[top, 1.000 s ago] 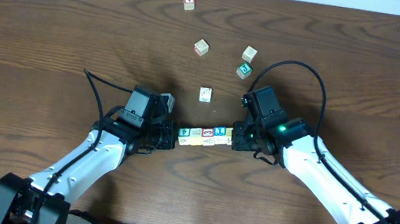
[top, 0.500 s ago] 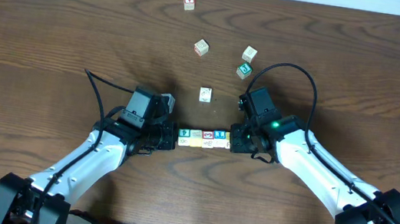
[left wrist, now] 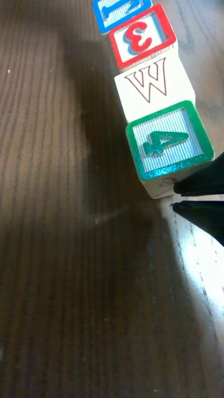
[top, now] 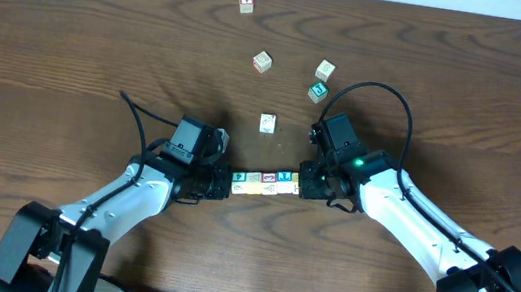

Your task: Lift 5 blocks

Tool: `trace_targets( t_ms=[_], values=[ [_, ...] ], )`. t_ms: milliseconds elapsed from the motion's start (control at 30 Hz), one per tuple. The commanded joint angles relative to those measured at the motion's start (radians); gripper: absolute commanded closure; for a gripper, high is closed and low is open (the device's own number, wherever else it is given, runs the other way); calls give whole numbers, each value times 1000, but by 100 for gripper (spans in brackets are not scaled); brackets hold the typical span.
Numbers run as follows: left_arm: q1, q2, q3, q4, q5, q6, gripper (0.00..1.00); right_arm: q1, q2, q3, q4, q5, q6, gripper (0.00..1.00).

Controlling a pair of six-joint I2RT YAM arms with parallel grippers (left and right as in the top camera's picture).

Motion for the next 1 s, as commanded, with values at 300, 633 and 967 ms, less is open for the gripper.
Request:
trace_targets(
  t_ms=[300, 633, 967],
  values=[
    [-51, 8, 34, 29, 170, 14, 93, 43, -5, -15, 30, -193, -8, 99],
    [-51, 8, 34, -24, 123, 23, 93, 43, -5, -78, 29, -155, -7, 99],
    [-51, 8, 34, -110, -6, 29, 93, 43, -5, -80, 23, -28, -8, 98]
  ],
)
